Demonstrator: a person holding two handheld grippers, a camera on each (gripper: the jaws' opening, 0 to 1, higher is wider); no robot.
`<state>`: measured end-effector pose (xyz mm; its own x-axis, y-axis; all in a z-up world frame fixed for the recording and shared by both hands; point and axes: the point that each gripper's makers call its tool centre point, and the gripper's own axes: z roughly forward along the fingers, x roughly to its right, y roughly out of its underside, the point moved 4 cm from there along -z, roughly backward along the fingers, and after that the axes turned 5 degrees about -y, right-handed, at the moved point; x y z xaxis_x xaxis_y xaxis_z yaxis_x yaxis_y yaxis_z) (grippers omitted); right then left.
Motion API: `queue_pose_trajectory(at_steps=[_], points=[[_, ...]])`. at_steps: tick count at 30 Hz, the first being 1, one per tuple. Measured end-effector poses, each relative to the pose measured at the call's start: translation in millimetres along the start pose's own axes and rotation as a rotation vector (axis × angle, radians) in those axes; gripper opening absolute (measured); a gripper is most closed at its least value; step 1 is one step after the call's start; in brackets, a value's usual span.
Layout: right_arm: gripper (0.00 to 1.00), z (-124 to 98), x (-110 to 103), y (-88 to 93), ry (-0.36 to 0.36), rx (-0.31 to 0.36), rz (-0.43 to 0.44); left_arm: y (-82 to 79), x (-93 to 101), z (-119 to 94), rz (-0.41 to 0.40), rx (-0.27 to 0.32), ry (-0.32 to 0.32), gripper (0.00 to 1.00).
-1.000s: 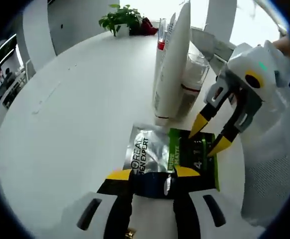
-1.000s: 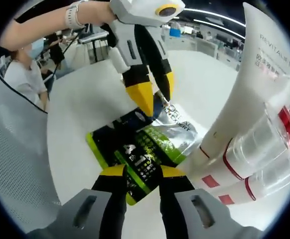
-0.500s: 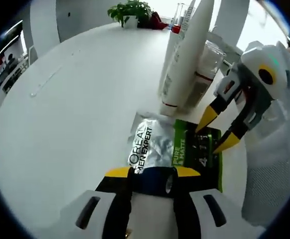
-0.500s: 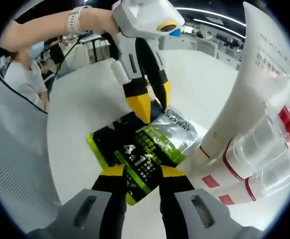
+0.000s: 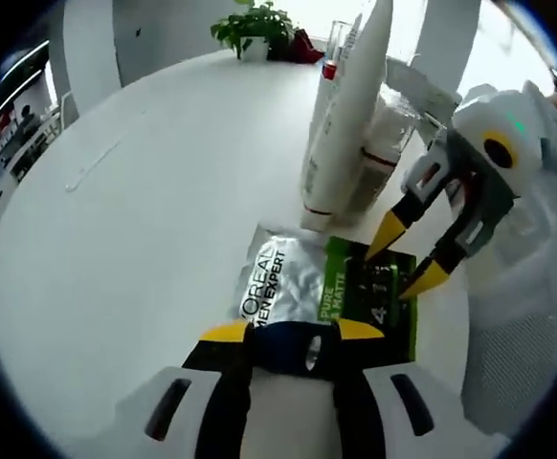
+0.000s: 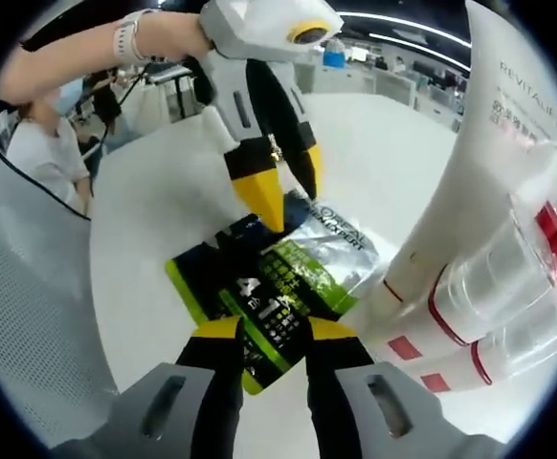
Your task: Arrange the skincare products in the storage area until every visible bottle or jar stands upright without overlapping.
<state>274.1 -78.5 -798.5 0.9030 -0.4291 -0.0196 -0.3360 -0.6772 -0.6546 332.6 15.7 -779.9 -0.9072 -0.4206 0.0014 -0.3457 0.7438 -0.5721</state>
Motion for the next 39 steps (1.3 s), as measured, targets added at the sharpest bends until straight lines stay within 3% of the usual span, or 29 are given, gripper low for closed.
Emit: queue_pose_trajectory(at_steps=[8,12,20,39], points=[[0.25,0.1,-0.6,-0.3,0.000,0.001,0.005,-1.8,57.7,-7.9,0.103,0.024,0.024,0.37],[0.25,0.3,-0.5,-0.6,-0.003,-0.001,0.001,-1.0,72.5,-4.3,0.128,0.031,0.043,0.39],[0.25,0.6,0.4,-0.2,-0.004,-0.004,0.004,2.3,76.8,3.6,0.162,0.034,0.030,0.40],[0.26,4.2,6.4,-4.5,0.014,0.002,-0.017,5.3,60.2,13.6,0.169,0.060,-0.026,0.39]])
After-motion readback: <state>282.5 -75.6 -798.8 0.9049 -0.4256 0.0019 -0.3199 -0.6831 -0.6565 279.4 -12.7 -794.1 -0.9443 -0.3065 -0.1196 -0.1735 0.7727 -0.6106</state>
